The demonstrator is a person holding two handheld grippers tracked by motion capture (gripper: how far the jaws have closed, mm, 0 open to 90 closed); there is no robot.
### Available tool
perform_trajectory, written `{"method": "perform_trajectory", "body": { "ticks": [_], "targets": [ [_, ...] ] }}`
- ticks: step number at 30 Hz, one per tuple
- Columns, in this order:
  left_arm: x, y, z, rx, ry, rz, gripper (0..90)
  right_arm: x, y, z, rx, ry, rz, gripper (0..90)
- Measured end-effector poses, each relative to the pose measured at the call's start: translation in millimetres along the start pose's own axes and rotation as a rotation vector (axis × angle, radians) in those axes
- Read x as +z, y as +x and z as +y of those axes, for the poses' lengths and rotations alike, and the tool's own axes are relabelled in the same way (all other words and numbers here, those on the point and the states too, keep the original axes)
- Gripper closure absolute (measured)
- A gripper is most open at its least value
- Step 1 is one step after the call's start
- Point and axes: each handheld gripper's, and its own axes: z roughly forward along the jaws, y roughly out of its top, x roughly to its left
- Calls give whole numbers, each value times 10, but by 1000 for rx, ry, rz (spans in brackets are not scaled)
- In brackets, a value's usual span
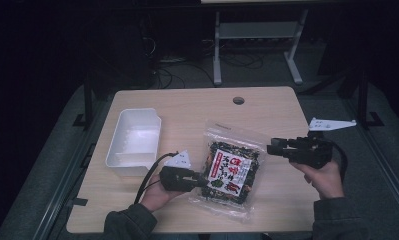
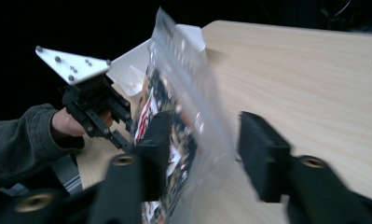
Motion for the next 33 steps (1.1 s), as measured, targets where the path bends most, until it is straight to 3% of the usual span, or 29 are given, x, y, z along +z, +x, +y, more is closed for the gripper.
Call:
{"method": "perform_trajectory", "body": {
  "ticks": [2,7,16,21,24,28,33],
  "targets": [
    [-8,-16,-8,3,-2,6,722,57,-2,-79,11,-5,16,415],
    [-13,-26,-10,14,4,15,722,295,6,-283,30,34,49,355],
    [-19,-38,-27,22,6,22,721,532,-6,-453,46,39,63,355],
    [-29,-47,-39,20,-1,16,721,543,-40,-503,56,10,59,434],
    [-23,-51,-38,20,-1,15,721,589,-79,-552,60,40,39,430],
    [-15,-56,-40,19,-3,13,721,680,-71,-575,59,55,64,459],
    [-14,-34,-61,11,4,11,718,705,-31,-548,53,40,120,585]
  ]
}}
